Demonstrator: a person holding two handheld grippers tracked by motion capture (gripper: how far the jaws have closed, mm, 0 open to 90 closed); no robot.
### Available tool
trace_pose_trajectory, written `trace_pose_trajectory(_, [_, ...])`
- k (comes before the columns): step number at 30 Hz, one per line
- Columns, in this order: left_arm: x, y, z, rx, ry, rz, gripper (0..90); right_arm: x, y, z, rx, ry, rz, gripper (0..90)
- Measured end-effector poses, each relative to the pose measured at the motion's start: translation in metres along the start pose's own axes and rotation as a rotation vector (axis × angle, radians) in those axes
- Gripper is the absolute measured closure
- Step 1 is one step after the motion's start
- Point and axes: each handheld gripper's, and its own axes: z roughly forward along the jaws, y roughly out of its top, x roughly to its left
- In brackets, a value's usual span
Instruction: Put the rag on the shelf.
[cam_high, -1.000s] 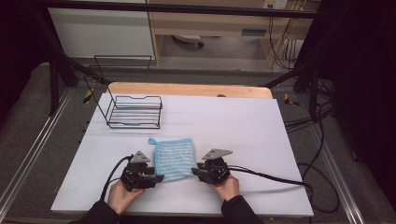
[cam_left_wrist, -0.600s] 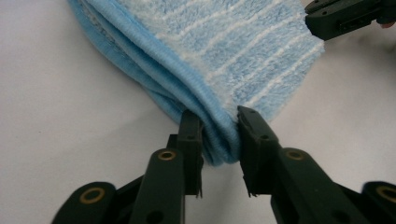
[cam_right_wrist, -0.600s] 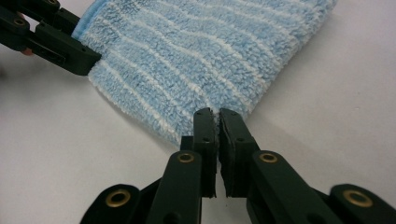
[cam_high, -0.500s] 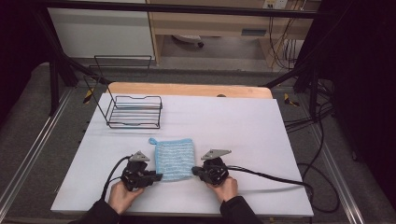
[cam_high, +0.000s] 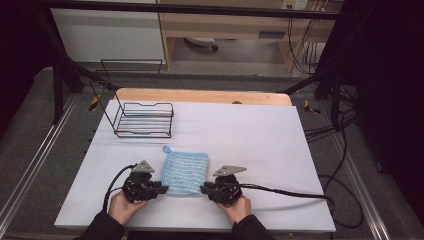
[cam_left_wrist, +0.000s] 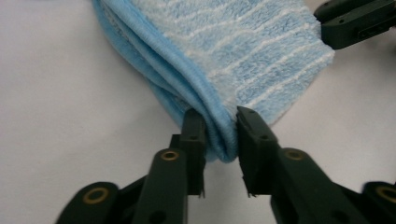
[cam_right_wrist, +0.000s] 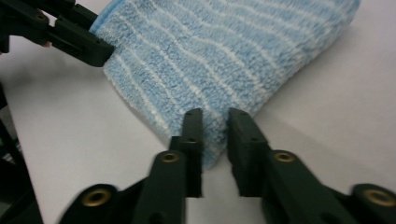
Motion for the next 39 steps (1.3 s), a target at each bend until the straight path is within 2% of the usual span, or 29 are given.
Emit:
trace_pose_trajectory(1, [0.0, 0.0, -0.002, -0.013, 0.007, 0.004, 67.7, 0.0, 0.0, 0.0, 0.0, 0.0, 0.0, 68.9])
trace_pose_trajectory(5, [0.004, 0.002, -0.013, -0.088, 0.041, -0.001, 52.9, -0.005, 0.004, -0.009, -0.058, -0.023, -0.033, 49.9])
trace_pose_trajectory(6, [0.006, 0.004, -0.016, -0.107, 0.052, -0.007, 49.0, -0.007, 0.005, -0.011, -0.073, -0.032, -0.032, 45.0])
trace_pose_trajectory(7, [0.008, 0.006, -0.018, -0.124, 0.065, -0.012, 41.2, -0.012, 0.008, -0.016, -0.096, -0.032, -0.031, 38.9])
trace_pose_trajectory(8, [0.01, 0.008, -0.02, -0.14, 0.076, -0.017, 37.8, -0.015, 0.009, -0.019, -0.104, -0.032, -0.026, 33.9])
trace_pose_trajectory(9, [0.012, 0.01, -0.021, -0.154, 0.086, -0.022, 37.8, -0.015, 0.009, -0.019, -0.104, -0.032, -0.026, 33.9])
trace_pose_trajectory(10, [0.014, 0.012, -0.023, -0.163, 0.096, -0.022, 35.4, -0.018, 0.011, -0.02, -0.111, -0.029, -0.017, 29.4])
trace_pose_trajectory(16, [0.022, 0.028, -0.019, -0.177, 0.162, -0.014, 21.5, -0.033, 0.016, -0.025, -0.1, -0.01, 0.003, 13.1])
trace_pose_trajectory(22, [0.03, 0.049, -0.008, -0.177, 0.196, -0.028, 15.2, -0.037, 0.016, -0.025, -0.093, -0.026, -0.026, 7.1])
trace_pose_trajectory(27, [0.037, 0.061, 0.004, -0.167, 0.231, -0.046, 14.8, -0.038, 0.016, -0.024, -0.072, -0.037, -0.028, 5.1])
trace_pose_trajectory(32, [0.047, 0.062, 0.018, -0.136, 0.251, -0.086, 16.8, -0.039, 0.015, -0.023, -0.064, -0.043, -0.033, 5.2])
trace_pose_trajectory(34, [0.051, 0.061, 0.023, -0.131, 0.245, -0.111, 21.1, -0.039, 0.015, -0.022, -0.06, -0.047, -0.035, 5.2])
trace_pose_trajectory(36, [0.054, 0.06, 0.028, -0.113, 0.237, -0.129, 29.3, -0.039, 0.014, -0.021, -0.058, -0.051, -0.033, 5.1])
trace_pose_trajectory(39, [0.055, 0.059, 0.035, -0.083, 0.221, -0.137, 37.6, -0.04, 0.014, -0.019, -0.051, -0.052, -0.036, 5.2])
